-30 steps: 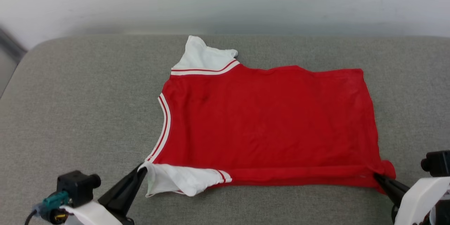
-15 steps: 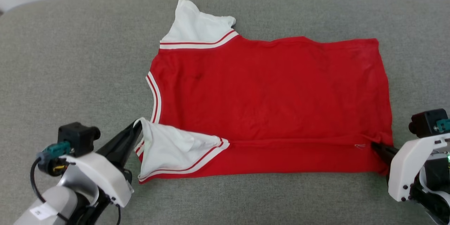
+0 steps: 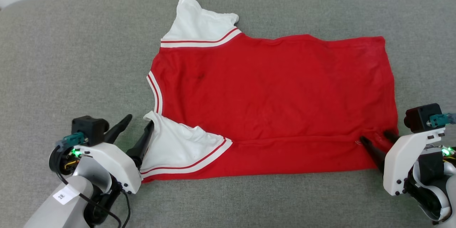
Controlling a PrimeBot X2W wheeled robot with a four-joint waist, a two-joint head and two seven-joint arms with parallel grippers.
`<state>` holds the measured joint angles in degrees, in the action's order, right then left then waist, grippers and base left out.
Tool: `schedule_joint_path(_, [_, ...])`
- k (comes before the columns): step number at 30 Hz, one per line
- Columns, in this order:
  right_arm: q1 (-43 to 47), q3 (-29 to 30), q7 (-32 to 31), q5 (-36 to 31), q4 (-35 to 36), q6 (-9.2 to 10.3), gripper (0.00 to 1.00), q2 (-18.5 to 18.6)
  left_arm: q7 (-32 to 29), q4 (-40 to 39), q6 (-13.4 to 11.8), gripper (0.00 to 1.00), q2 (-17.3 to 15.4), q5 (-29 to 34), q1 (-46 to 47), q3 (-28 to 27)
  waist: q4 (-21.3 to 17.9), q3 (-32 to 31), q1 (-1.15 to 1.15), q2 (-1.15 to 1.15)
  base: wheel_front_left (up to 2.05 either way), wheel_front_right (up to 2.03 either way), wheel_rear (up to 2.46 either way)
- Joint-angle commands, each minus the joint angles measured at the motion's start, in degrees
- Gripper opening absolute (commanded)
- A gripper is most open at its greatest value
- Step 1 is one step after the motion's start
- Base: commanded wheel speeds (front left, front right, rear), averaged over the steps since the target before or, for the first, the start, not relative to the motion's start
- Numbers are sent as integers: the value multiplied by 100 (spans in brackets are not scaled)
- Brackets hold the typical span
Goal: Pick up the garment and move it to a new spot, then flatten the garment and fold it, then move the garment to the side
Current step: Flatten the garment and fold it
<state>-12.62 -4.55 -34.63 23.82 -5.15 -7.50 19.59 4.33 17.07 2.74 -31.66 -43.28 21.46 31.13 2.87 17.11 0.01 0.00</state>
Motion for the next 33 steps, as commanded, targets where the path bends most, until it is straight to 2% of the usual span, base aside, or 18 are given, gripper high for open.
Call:
schedule_joint_path(1, [-44, -11, 77, -54, -12, 3, 100, -10, 75, 83, -31, 100, 61, -67, 37, -56, -14, -77, -1, 0, 0, 0, 0])
schedule_joint_path(6, [100, -12, 223, -266, 55, 2, 100, -62, 367, 319, -189, 100, 248, -240, -146, -232, -43, -345, -1, 0, 0, 0, 0])
schedule_joint_path(9, [266, 129, 115, -365, 152, 2, 100, -153, 375, 301, -364, 100, 203, -217, -256, -274, -47, -515, -1, 0, 0, 0, 0])
schedule_joint_path(13, [580, 414, -219, -574, 344, 2, 100, -330, 311, 47, -728, 100, 162, -246, -495, -336, -27, -724, -1, 0, 0, 0, 0])
schedule_joint_path(17, [831, 907, -469, -839, 666, 2, 100, -704, 215, -408, -1153, 100, 106, -386, -900, -504, -24, -841, -1, 0, 0, 0, 0])
schedule_joint_path(21, [1119, 1171, -804, -1089, 980, 2, 100, -985, -261, -924, -1491, 100, -44, -383, -1341, -342, -37, -870, -1, 0, 0, 0, 0])
schedule_joint_path(26, [1344, 1442, -1175, -1253, 1370, 2, 100, -1279, -856, -1600, -1682, 100, -202, -478, -1658, -119, -52, -781, -1, 0, 0, 0, 0])
schedule_joint_path(29, [1405, 1497, -1308, -1345, 1550, 2, 100, -1407, -1043, -1794, -1827, 100, -272, -451, -1689, -88, -78, -687, -1, 0, 0, 0, 0])
schedule_joint_path(30, [1391, 1487, -1366, -1381, 1691, 2, 100, -1457, -1255, -1824, -1954, 100, -331, -372, -1623, -8, -120, -584, -1, 0, 0, 0, 0])
schedule_joint_path(33, [1339, 1461, -1382, -1374, 1772, 2, 100, -1500, -1378, -1799, -2052, 100, -359, -336, -1529, 12, -173, -458, -1, 0, 0, 0, 0])
